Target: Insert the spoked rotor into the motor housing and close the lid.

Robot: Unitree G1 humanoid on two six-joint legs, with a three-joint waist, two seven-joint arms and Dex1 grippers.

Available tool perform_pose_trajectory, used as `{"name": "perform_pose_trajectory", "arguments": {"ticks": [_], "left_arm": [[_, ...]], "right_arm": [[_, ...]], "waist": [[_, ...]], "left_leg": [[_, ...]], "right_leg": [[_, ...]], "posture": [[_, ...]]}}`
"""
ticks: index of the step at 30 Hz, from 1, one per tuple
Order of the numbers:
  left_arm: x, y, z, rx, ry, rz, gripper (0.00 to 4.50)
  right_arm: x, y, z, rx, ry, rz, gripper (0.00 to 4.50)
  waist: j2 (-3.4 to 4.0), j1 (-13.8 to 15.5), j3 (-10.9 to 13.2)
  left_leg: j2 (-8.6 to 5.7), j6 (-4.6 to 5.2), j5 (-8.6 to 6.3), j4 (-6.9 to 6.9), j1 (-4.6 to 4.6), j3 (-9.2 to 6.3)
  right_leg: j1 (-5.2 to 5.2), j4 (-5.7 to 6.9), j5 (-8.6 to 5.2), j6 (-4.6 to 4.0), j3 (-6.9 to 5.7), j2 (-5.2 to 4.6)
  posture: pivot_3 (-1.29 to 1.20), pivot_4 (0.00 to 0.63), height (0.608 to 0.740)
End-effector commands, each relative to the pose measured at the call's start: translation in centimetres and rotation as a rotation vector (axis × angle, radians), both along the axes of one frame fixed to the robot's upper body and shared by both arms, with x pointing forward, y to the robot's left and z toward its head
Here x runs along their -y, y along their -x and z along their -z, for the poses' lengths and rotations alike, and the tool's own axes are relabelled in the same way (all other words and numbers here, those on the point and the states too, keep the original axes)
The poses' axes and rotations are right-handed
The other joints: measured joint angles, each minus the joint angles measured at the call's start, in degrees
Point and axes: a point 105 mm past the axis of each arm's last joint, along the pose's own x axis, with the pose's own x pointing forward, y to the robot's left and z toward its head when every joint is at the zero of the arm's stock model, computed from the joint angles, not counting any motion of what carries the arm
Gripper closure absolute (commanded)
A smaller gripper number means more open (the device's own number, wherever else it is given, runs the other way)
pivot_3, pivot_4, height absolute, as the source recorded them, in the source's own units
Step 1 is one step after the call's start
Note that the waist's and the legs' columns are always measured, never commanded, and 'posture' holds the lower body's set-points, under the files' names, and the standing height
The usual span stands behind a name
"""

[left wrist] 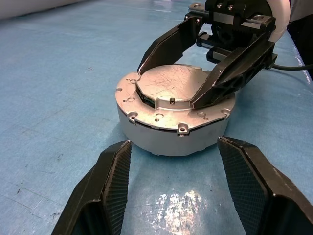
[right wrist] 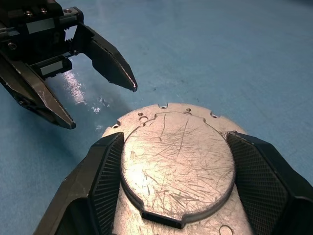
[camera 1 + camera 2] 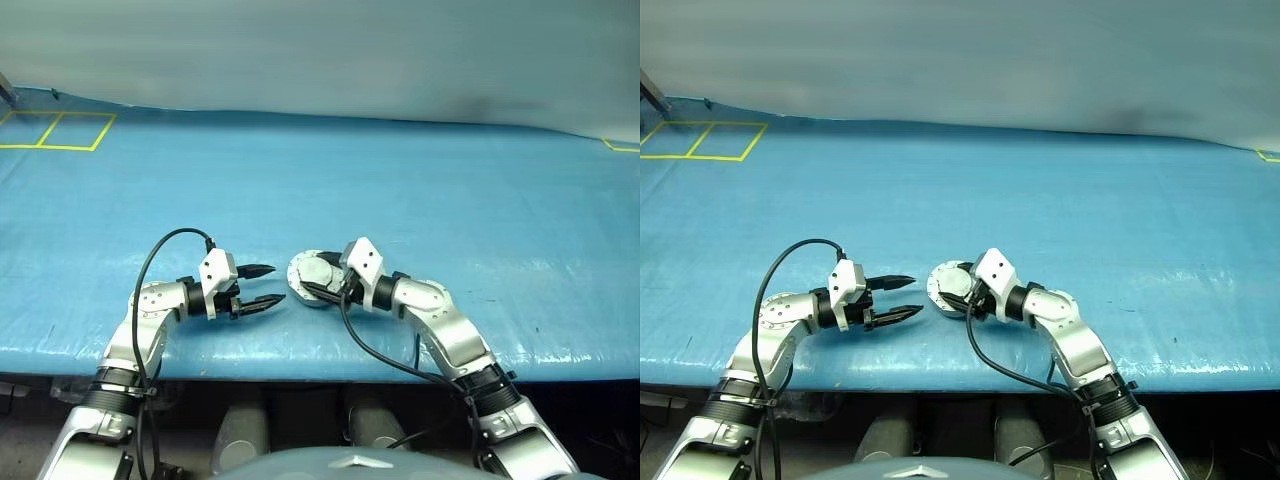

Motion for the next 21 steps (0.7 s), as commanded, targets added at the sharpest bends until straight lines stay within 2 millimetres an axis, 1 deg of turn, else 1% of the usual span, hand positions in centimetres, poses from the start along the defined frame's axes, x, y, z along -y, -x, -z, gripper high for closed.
{"name": "perform_pose_trajectory", "arguments": {"ticks": [1, 10, 14, 17, 18, 19, 21], "left_arm": [[0.2, 0.0, -0.6, 0.027, 0.013, 0.011, 1.43], [0.3, -0.1, -0.7, 0.018, 0.023, 0.003, 1.43], [0.7, -0.6, -1.5, 0.0, 0.086, -0.028, 1.43], [0.7, -1.1, -2.0, -0.024, 0.135, -0.056, 1.43], [0.8, -1.3, -2.2, -0.03, 0.152, -0.064, 1.81], [0.9, -1.5, -2.3, -0.032, 0.163, -0.066, 2.01], [1.2, -1.5, -2.4, -0.037, 0.17, -0.061, 2.68]], "right_arm": [[1.4, 0.0, 1.5, -0.054, 0.063, 0.032, 1.45], [1.6, 0.0, 2.1, -0.058, 0.091, 0.041, 1.45], [1.7, 0.0, 2.7, -0.074, 0.105, 0.05, 1.45], [1.7, 0.0, 2.7, -0.075, 0.107, 0.049, 1.45], [1.7, 0.0, 2.7, -0.073, 0.108, 0.049, 1.45], [1.7, 0.0, 2.6, -0.071, 0.11, 0.05, 1.45], [1.7, -0.1, 2.5, -0.066, 0.11, 0.051, 1.45]], "waist": [[0.0, 0.04, 0.0], [-0.01, 0.38, -0.01], [-0.02, 0.43, -0.02], [-0.05, 0.42, -0.03], [-0.05, 0.43, -0.03], [-0.05, 0.45, -0.04], [-0.06, 0.43, -0.05]], "left_leg": [[-0.01, 0.0, 0.0, 0.0, 0.0, 0.0], [-0.06, 0.0, 0.0, -0.05, -0.03, 0.0], [-0.06, 0.0, 0.0, -0.03, -0.01, 0.0], [-0.05, 0.0, 0.0, -0.02, -0.01, -0.01], [-0.05, 0.0, 0.0, -0.02, 0.0, -0.01], [-0.05, 0.0, 0.0, -0.03, 0.0, -0.01], [-0.05, 0.0, 0.0, -0.02, 0.0, -0.02]], "right_leg": [[0.0, 0.0, 0.0, 0.0, 0.0, -0.01], [-0.02, -0.05, 0.0, 0.01, -0.01, -0.05], [0.01, -0.05, -0.01, 0.01, -0.01, -0.06], [0.01, -0.04, -0.01, 0.01, -0.02, -0.05], [0.01, -0.04, -0.01, 0.01, -0.02, -0.04], [0.01, -0.03, -0.01, 0.01, -0.03, -0.04], [0.03, -0.04, -0.01, 0.01, -0.03, -0.04]], "posture": [[0.0, 0.15, 0.74], [0.0, 0.15, 0.74], [0.0, 0.15, 0.74], [0.0, 0.15, 0.74], [0.0, 0.15, 0.74], [0.0, 0.15, 0.74], [0.0, 0.15, 0.74]]}}
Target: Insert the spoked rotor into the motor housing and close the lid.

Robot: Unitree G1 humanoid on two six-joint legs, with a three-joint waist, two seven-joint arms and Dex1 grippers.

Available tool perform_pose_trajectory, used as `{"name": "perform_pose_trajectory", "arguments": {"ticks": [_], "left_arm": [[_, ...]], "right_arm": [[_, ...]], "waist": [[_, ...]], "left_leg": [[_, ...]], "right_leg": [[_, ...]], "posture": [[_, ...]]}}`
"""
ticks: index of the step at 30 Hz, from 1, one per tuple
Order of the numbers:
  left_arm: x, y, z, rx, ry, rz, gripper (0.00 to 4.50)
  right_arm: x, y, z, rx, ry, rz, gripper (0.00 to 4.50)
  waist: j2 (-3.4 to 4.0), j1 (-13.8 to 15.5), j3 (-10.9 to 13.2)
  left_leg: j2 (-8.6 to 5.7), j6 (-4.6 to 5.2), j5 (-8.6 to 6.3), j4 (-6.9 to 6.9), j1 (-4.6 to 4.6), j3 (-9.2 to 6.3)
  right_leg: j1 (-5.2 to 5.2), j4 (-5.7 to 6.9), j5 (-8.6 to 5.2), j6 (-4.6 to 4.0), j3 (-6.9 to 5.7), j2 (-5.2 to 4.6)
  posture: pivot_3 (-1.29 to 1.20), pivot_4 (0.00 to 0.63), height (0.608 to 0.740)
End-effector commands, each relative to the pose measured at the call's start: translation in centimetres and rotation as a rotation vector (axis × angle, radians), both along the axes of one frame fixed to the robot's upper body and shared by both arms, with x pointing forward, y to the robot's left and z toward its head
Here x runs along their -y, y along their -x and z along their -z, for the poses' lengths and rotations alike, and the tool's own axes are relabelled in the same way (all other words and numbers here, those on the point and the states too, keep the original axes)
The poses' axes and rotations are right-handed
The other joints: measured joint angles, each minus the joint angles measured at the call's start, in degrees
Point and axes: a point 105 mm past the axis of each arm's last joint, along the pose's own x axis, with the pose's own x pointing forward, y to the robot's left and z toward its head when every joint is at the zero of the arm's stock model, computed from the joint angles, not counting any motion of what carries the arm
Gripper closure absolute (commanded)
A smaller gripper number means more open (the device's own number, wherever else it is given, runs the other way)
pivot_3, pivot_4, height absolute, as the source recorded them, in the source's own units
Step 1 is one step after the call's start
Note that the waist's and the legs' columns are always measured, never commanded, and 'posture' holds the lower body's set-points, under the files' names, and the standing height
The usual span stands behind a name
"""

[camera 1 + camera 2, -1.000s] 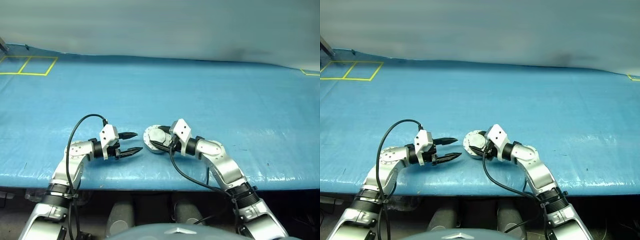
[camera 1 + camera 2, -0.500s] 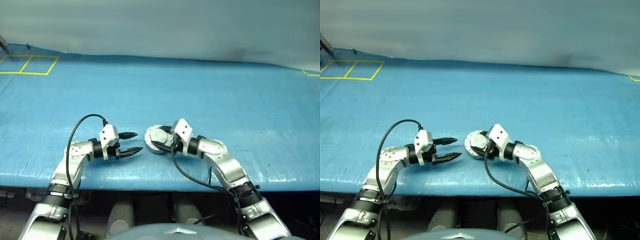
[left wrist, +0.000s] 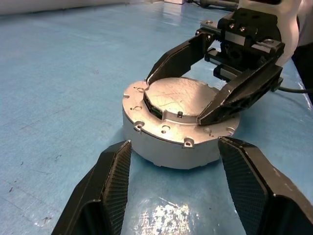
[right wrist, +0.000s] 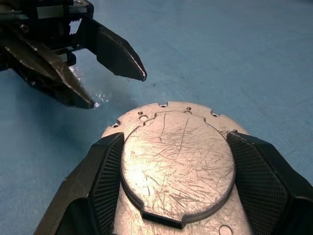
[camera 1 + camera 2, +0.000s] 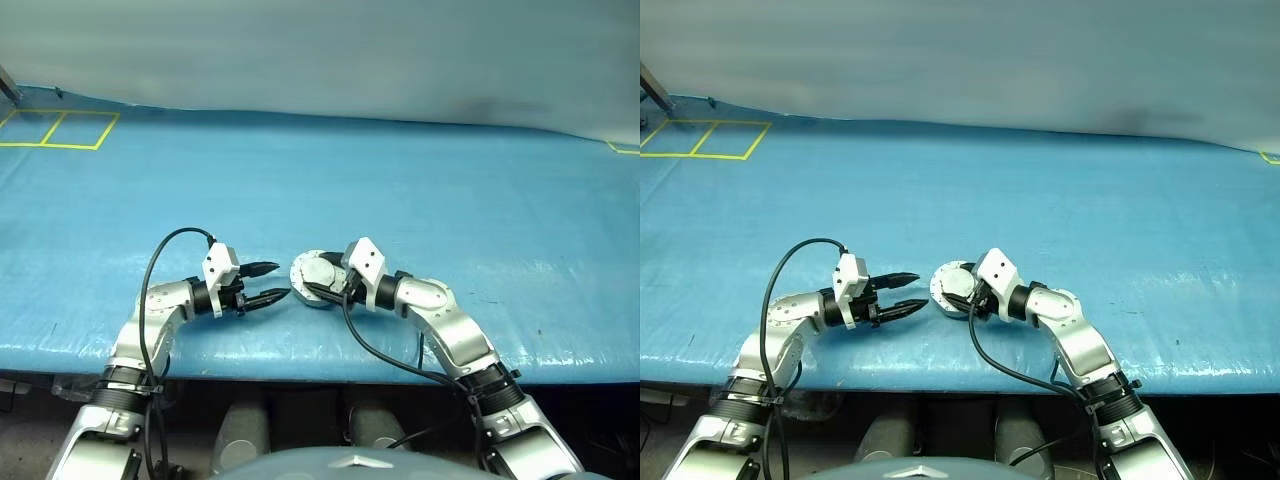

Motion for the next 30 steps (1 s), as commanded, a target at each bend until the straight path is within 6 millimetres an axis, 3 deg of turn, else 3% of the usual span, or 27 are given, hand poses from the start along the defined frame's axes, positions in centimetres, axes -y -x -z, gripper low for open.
{"name": "perform_pose_trajectory", "arguments": {"ticks": [1, 5, 6, 20, 30], "left_arm": [[0.5, -0.4, -1.4, 0.039, 0.038, 0.006, 3.0], [1.0, -0.8, -1.2, 0.048, 0.024, 0.004, 4.34], [1.1, -0.8, -1.1, 0.049, 0.015, 0.008, 4.44], [2.3, -0.9, 1.0, 0.009, -0.088, 0.066, 4.44], [2.8, -0.7, 1.2, 0.0, -0.077, 0.081, 4.44]], "right_arm": [[1.4, 0.0, 2.2, -0.059, 0.089, 0.048, 1.45], [1.3, 0.0, 2.2, -0.054, 0.09, 0.049, 1.45], [1.3, 0.0, 2.1, -0.052, 0.09, 0.05, 1.45], [1.4, -0.1, 1.9, -0.034, 0.083, 0.064, 1.45], [1.3, -0.1, 1.7, -0.047, 0.057, 0.076, 1.45]], "waist": [[0.0, -0.03, 0.0], [-0.01, -0.04, 0.0], [0.0, -0.03, 0.0], [0.0, 0.0, -0.03], [0.0, 0.07, -0.05]], "left_leg": [[-0.01, 0.0, 0.0, 0.0, 0.0, 0.0], [-0.01, 0.0, 0.0, 0.0, -0.01, 0.0], [-0.01, 0.0, 0.0, 0.0, 0.0, 0.0], [-0.03, 0.0, 0.0, 0.01, -0.01, 0.0], [-0.05, 0.0, 0.0, 0.03, 0.0, -0.01]], "right_leg": [[0.0, 0.0, 0.0, 0.0, 0.01, 0.0], [0.0, -0.01, 0.0, 0.0, 0.0, 0.0], [0.0, 0.0, 0.0, 0.0, 0.01, 0.0], [0.0, -0.01, 0.0, 0.0, 0.01, 0.0], [0.03, -0.01, 0.01, 0.01, 0.01, -0.03]], "posture": [[0.0, 0.15, 0.74], [0.0, 0.15, 0.74], [0.0, 0.15, 0.74], [0.0, 0.15, 0.74], [0.0, 0.15, 0.74]]}}
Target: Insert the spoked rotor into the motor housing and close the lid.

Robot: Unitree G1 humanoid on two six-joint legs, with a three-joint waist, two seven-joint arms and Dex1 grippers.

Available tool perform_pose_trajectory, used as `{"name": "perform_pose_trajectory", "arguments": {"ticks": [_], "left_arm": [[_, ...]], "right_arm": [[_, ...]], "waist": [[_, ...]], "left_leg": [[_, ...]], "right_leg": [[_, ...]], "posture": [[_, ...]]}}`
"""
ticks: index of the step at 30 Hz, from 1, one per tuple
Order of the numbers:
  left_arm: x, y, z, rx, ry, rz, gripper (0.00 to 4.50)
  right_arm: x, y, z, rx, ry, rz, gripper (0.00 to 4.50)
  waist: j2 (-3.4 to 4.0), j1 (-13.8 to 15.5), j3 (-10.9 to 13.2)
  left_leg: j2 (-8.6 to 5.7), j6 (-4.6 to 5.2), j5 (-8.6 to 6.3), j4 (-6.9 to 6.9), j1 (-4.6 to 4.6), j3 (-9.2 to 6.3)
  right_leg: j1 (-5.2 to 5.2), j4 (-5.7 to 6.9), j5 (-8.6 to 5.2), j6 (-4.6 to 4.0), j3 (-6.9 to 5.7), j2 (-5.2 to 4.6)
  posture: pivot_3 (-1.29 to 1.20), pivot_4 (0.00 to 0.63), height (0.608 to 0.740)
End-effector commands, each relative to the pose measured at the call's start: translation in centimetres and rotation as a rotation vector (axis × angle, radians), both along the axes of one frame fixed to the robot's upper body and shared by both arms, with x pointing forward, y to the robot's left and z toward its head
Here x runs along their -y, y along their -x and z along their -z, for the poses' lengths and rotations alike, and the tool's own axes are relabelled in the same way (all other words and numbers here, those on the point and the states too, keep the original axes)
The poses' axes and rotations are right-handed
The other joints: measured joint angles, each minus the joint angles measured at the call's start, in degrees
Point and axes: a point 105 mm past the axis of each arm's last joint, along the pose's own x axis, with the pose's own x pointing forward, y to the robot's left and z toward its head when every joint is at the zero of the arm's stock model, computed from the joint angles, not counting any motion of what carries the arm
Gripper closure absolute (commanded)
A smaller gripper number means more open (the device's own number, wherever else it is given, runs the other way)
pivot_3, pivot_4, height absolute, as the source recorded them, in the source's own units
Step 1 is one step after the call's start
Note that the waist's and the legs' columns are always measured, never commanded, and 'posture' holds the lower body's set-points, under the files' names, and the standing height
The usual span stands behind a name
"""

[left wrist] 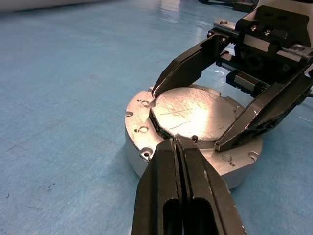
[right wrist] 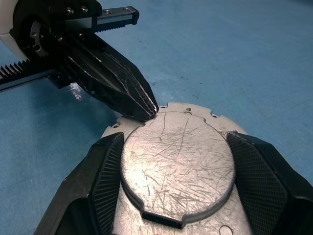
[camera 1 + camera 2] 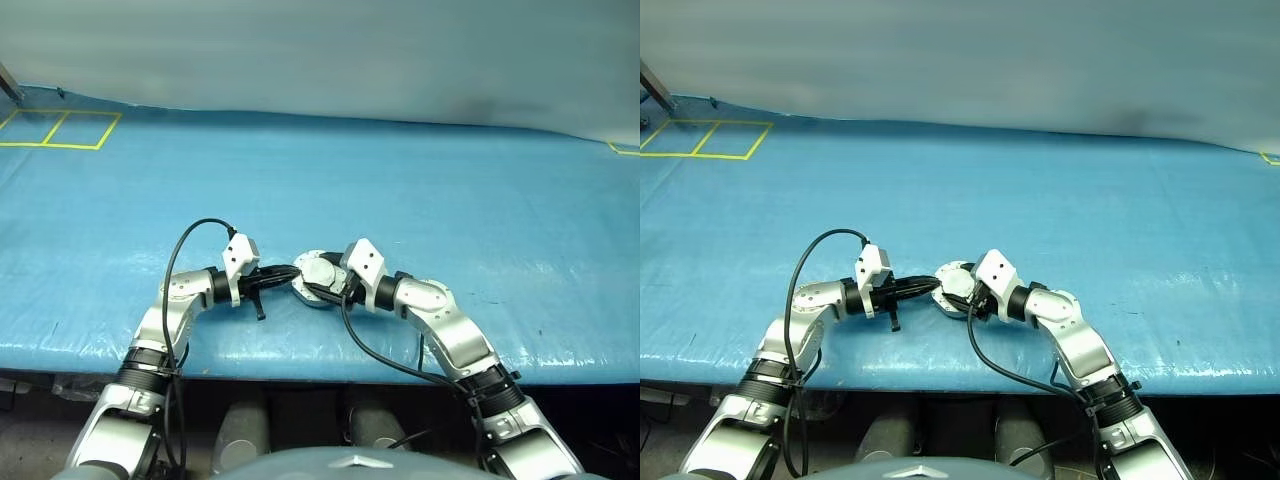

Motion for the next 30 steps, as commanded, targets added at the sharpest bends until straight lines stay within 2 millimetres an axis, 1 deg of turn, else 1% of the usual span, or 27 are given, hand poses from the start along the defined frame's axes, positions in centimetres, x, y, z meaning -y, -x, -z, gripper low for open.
{"name": "perform_pose_trajectory", "arguments": {"ticks": [1, 4, 6, 8, 9, 13, 15, 18, 21, 24, 26, 30], "left_arm": [[0.3, 0.2, 0.3, -0.002, -0.02, 0.022, 4.44], [0.2, 0.3, 0.4, 0.0, -0.026, 0.023, 4.44], [0.1, 0.3, 0.4, 0.005, -0.034, 0.024, 4.5], [0.1, 0.3, 0.5, 0.006, -0.038, 0.024, 4.5], [0.1, 0.3, 0.5, 0.005, -0.039, 0.025, 4.5], [0.1, 0.4, 0.6, 0.006, -0.043, 0.027, 4.5], [0.0, 0.4, 0.6, 0.007, -0.045, 0.029, 4.5], [0.0, 0.4, 0.6, 0.008, -0.047, 0.031, 4.5], [0.0, 0.5, 0.6, 0.01, -0.047, 0.033, 4.5], [0.1, 0.5, 0.6, 0.012, -0.046, 0.033, 4.5], [0.1, 0.5, 0.6, 0.013, -0.046, 0.033, 4.5], [0.0, 0.4, 0.6, 0.015, -0.046, 0.034, 4.5]], "right_arm": [[1.3, -0.1, 1.7, -0.075, 0.031, 0.059, 1.45], [1.1, 0.2, 1.3, -0.098, -0.002, 0.041, 1.45], [0.9, 0.4, 1.1, -0.103, -0.009, 0.022, 0.7], [0.9, 0.2, 0.6, -0.064, -0.008, 0.033, 0.18], [0.9, 0.1, 0.4, -0.049, -0.012, 0.041, 0.06], [0.9, 0.1, -0.9, -0.021, -0.062, 0.059, 0.06], [1.1, 0.1, -2.3, -0.005, -0.132, 0.088, 0.06], [1.8, -0.2, -3.9, -0.001, -0.229, 0.161, 0.06], [2.9, -0.1, -4.9, -0.047, -0.325, 0.225, 0.06], [4.4, 0.4, -5.1, -0.185, -0.476, 0.284, 0.06], [5.3, 0.7, -4.9, -0.258, -0.541, 0.318, 0.06], [6.9, 1.4, -3.4, -0.458, -0.676, 0.396, 0.06]], "waist": [[0.0, 0.0, 0.0], [0.0, 0.02, 0.0], [-0.01, 0.04, 0.0], [-0.01, 0.04, 0.0], [0.0, 0.03, 0.0], [0.0, 0.03, 0.0], [0.0, 0.02, 0.0], [0.0, 0.01, 0.01], [0.01, 0.05, 0.01], [0.0, 0.1, 0.01], [0.01, 0.08, 0.01], [0.02, -0.04, 0.02]], "left_leg": [[0.0, 0.0, 0.0, 0.0, 0.0, 0.0], [-0.01, 0.0, 0.0, 0.0, -0.01, 0.0], [-0.03, 0.0, 0.0, -0.01, -0.02, 0.0], [-0.03, 0.0, 0.0, -0.04, -0.03, -0.01], [-0.04, 0.0, 0.0, -0.06, -0.03, -0.01], [-0.03, 0.0, 0.0, -0.06, -0.03, -0.01], [-0.04, 0.0, 0.0, -0.06, -0.05, -0.01], [-0.04, 0.0, 0.0, -0.07, -0.12, -0.02], [-0.04, 0.0, 0.0, -0.07, -0.13, -0.03], [-0.04, 0.0, 0.0, -0.09, -0.13, -0.04], [-0.04, 0.0, 0.0, -0.12, -0.13, -0.04], [-0.04, 0.0, 0.0, -0.13, -0.13, -0.04]], "right_leg": [[0.0, 0.0, 0.0, 0.0, 0.0, 0.0], [0.0, 0.0, 0.0, 0.0, 0.0, -0.02], [0.0, -0.02, 0.0, 0.0, 0.0, -0.03], [-0.02, -0.03, 0.0, 0.0, 0.0, -0.03], [-0.02, -0.04, 0.0, 0.0, 0.0, -0.03], [-0.03, -0.03, -0.01, 0.0, 0.0, -0.03], [-0.04, -0.03, -0.01, 0.01, 0.0, -0.03], [-0.12, -0.03, 0.0, 0.0, 0.0, -0.03], [-0.11, -0.03, 0.0, 0.01, 0.0, -0.03], [-0.1, -0.04, 0.0, 0.0, -0.01, -0.04], [-0.11, -0.05, -0.01, 0.0, 0.0, -0.04], [-0.11, -0.05, -0.01, 0.0, 0.0, -0.05]], "posture": [[0.0, 0.15, 0.74], [0.0, 0.15, 0.74], [0.0, 0.15, 0.74], [0.0, 0.15, 0.74], [0.0, 0.15, 0.74], [0.0, 0.15, 0.74], [0.0, 0.15, 0.74], [0.0, 0.15, 0.74], [0.0, 0.15, 0.74], [0.0, 0.15, 0.74], [0.0, 0.15, 0.74], [0.0, 0.15, 0.74]]}}
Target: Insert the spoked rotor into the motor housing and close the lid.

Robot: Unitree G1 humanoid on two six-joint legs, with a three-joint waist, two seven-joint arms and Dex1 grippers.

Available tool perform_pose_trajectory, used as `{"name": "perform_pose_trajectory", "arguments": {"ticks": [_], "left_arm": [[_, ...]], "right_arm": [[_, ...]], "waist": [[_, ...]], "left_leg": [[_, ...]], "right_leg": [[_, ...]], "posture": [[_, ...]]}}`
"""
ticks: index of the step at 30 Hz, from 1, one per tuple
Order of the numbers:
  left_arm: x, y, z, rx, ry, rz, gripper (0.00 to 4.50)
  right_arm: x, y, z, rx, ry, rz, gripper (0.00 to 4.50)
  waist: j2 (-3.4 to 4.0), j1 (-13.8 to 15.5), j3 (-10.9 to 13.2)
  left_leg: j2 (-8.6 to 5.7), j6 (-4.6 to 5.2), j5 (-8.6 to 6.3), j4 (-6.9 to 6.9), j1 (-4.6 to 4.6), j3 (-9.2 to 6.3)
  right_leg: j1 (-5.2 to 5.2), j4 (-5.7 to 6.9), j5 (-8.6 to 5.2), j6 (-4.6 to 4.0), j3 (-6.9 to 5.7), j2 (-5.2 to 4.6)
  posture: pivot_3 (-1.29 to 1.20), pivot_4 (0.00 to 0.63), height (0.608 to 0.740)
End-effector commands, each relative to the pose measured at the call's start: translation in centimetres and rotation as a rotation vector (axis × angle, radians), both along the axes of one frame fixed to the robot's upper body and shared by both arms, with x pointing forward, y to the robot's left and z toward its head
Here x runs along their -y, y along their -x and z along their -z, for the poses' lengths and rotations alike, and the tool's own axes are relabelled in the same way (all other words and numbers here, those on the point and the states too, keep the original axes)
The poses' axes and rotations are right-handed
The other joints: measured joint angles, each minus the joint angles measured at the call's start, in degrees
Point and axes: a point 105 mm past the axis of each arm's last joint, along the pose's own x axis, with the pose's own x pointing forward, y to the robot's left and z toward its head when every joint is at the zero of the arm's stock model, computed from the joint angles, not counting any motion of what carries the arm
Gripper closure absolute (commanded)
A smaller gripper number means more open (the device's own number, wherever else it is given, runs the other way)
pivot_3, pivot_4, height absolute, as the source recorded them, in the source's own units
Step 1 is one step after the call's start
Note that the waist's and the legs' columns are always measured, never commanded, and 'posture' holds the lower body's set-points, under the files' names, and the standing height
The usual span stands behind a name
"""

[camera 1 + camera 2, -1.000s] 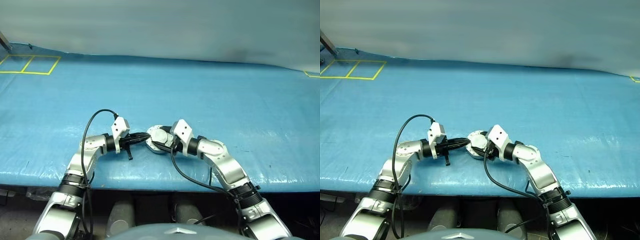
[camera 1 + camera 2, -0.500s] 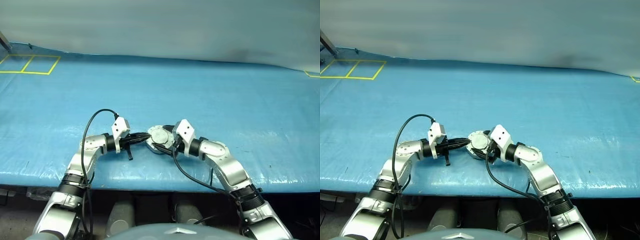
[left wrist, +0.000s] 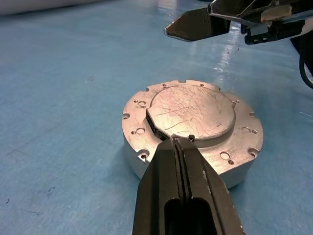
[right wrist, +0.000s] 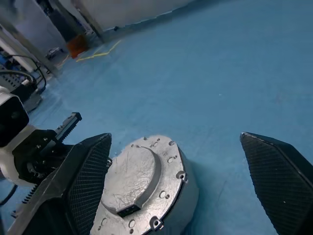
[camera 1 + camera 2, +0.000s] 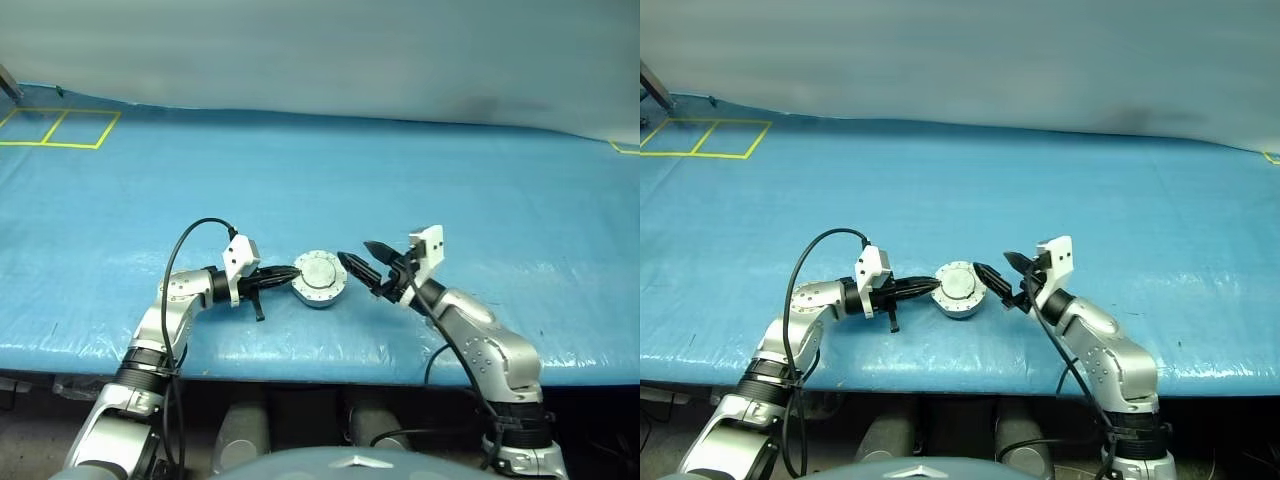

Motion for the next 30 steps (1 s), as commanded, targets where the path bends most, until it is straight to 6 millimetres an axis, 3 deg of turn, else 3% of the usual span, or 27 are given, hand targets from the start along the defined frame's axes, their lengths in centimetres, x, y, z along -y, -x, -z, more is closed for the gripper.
{"name": "perform_pose_trajectory", "arguments": {"ticks": [1, 8, 12, 22, 30], "left_arm": [[0.1, 0.3, 0.6, -0.02, -0.015, 0.015, 4.5], [0.0, 0.2, 0.6, -0.015, -0.015, 0.011, 4.5], [-0.1, 0.2, 0.7, -0.016, -0.015, 0.009, 4.5], [-0.3, 0.4, 0.7, -0.014, -0.017, 0.002, 4.5], [-0.4, 0.5, 0.8, -0.012, -0.027, 0.002, 4.5]], "right_arm": [[0.5, 0.5, -0.7, -0.059, -0.13, 0.015, 0.06], [0.5, 1.4, 1.7, -0.257, -0.322, 0.038, 0.06], [-1.0, 1.7, 2.5, -0.31, -0.366, 0.009, 0.06], [-3.8, 3.0, 3.3, -0.392, -0.445, -0.093, 0.06], [-3.6, 2.4, 3.7, -0.418, -0.505, -0.059, 0.06]], "waist": [[0.02, -0.06, 0.01], [0.03, -0.14, 0.01], [0.03, -0.17, 0.01], [0.03, -0.25, 0.01], [0.03, -0.6, 0.01]], "left_leg": [[0.0, 0.0, 0.0, 0.0, 0.0, 0.01], [0.0, 0.0, 0.0, 0.0, -0.01, 0.01], [0.0, 0.0, 0.0, -0.01, -0.01, 0.01], [0.0, 0.0, -0.01, -0.05, -0.04, 0.01], [0.02, 0.0, -0.01, -0.05, -0.02, 0.0]], "right_leg": [[-0.01, 0.0, 0.0, 0.0, 0.01, 0.0], [-0.01, -0.02, 0.0, 0.0, 0.01, -0.01], [-0.02, -0.02, -0.01, 0.01, 0.0, -0.01], [-0.04, -0.07, -0.01, 0.01, 0.0, -0.02], [-0.04, -0.07, -0.02, 0.01, -0.01, -0.02]], "posture": [[0.0, 0.15, 0.74], [0.0, 0.15, 0.74], [0.0, 0.15, 0.74], [0.0, 0.15, 0.74], [0.0, 0.15, 0.74]]}}
